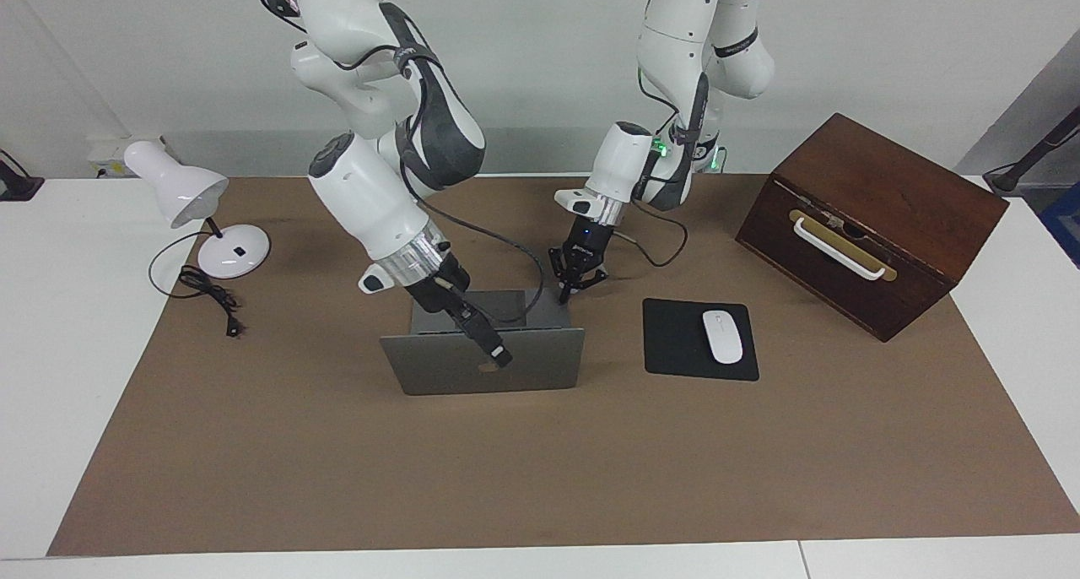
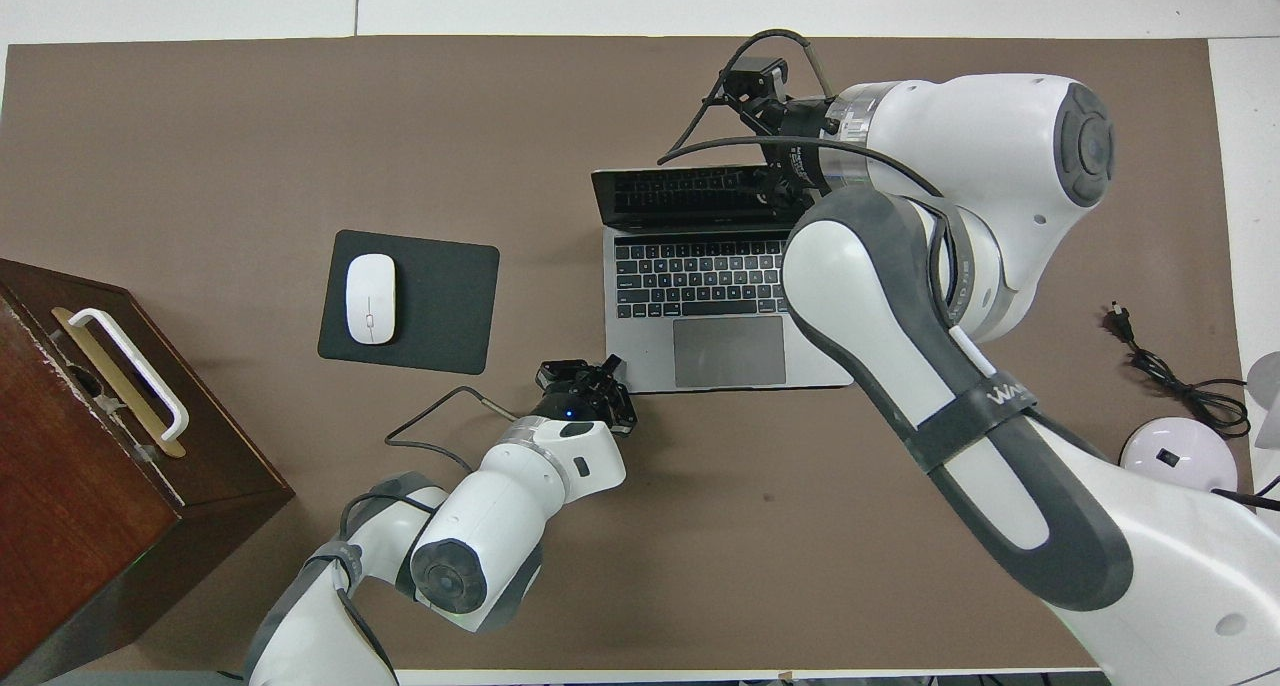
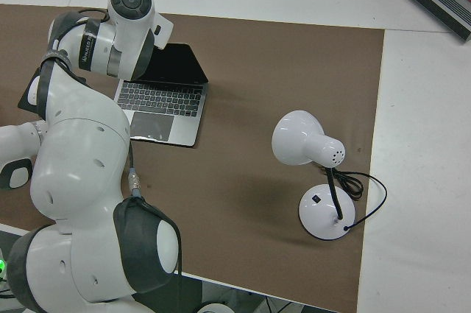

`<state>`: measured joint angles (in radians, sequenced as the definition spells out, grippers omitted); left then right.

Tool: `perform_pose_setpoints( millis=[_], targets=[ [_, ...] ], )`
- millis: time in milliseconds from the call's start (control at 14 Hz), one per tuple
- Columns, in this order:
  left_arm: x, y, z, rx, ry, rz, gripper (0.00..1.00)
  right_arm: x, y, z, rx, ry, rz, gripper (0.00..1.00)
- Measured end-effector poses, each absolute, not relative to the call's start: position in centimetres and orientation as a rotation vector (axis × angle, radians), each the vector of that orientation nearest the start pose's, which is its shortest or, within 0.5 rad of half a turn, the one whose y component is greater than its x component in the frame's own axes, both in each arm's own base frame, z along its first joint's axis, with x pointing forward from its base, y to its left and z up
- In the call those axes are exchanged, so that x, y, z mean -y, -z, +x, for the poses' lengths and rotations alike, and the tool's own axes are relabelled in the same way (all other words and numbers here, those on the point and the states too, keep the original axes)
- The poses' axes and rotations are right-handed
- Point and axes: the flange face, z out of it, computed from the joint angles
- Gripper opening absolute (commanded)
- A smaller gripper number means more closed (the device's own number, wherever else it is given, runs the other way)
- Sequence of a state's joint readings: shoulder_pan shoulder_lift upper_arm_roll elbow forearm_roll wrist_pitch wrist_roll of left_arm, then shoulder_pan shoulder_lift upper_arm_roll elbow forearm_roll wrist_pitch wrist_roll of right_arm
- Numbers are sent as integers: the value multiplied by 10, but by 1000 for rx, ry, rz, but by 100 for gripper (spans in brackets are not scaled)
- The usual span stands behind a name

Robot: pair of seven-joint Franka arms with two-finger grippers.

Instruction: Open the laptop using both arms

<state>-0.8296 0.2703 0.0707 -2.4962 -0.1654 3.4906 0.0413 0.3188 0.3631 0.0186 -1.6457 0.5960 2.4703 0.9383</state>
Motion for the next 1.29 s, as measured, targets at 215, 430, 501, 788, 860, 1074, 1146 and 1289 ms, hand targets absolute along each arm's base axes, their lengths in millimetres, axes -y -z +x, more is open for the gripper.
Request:
perform_pose_setpoints(
  millis=[215,430,501,788,860,1074,1146,1289],
  targets=[
    [341,-267,388,-984,1136,-3025,0,-224,-460,662,-1181,69,-2206,100],
    [339,-267,392,-935,1141,-3041,0,-213,-471,662,-1178,30,-2228,100],
    [338,-268,395,-911,1147,-3045,0,-209,-477,660,-1175,23,-2232,100],
    [335,-280,411,-827,1190,-3065,0,-204,-500,649,-1147,-7,-2266,100],
    [333,-285,415,-808,1185,-3073,0,-204,-505,646,-1137,-18,-2283,100],
    [325,-308,427,-768,1134,-3105,0,-190,-525,632,-1110,-36,-2377,100],
    [322,-318,429,-755,1117,-3118,0,-178,-535,626,-1096,-37,-2418,100],
    [312,-338,436,-724,1059,-3147,0,-149,-556,614,-1003,-50,-2497,100]
  ],
)
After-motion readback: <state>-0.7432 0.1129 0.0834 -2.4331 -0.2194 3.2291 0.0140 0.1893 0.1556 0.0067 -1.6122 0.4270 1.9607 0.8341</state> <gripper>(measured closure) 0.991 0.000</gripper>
